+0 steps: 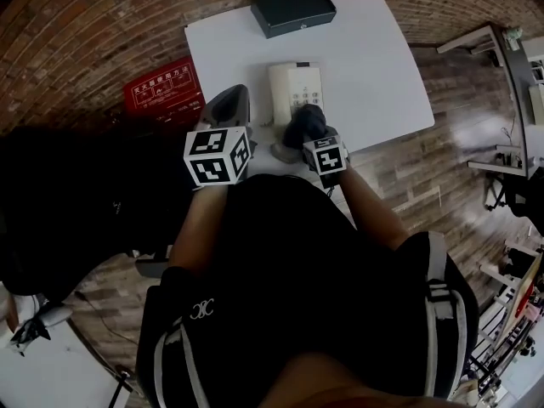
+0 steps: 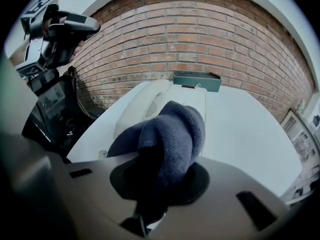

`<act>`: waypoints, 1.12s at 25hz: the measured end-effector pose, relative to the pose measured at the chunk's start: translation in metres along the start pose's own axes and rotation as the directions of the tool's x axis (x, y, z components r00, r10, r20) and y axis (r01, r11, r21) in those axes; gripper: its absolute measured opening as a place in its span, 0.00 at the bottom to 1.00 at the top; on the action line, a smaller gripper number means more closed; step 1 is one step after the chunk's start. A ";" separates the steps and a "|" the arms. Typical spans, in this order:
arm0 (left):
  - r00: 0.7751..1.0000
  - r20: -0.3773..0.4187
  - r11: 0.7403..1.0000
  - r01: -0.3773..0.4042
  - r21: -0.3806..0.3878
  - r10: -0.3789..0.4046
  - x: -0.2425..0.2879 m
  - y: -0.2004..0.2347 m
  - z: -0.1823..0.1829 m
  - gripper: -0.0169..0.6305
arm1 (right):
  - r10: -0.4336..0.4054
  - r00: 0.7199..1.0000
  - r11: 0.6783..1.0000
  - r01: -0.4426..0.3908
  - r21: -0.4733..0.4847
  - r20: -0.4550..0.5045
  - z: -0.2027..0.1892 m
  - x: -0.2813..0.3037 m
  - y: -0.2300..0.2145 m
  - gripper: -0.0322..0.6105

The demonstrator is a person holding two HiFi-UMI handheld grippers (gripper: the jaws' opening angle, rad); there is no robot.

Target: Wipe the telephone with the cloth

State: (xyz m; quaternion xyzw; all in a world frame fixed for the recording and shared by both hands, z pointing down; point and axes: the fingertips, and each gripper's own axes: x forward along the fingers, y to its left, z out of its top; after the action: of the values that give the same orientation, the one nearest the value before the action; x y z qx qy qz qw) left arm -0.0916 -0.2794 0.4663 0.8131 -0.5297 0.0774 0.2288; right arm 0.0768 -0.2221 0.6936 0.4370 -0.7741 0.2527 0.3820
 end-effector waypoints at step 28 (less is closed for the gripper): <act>0.988 0.070 0.980 0.124 0.154 -0.136 0.013 -0.023 0.027 0.02 | -0.403 0.672 0.913 0.255 0.317 0.621 0.158 -0.185 -0.056 0.11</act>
State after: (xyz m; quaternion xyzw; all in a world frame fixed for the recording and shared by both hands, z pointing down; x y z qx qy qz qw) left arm -0.0691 -0.2949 0.4403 0.8632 -0.4769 0.0690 0.1503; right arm 0.1273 -0.2747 0.4547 0.6679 -0.7367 0.0814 0.0675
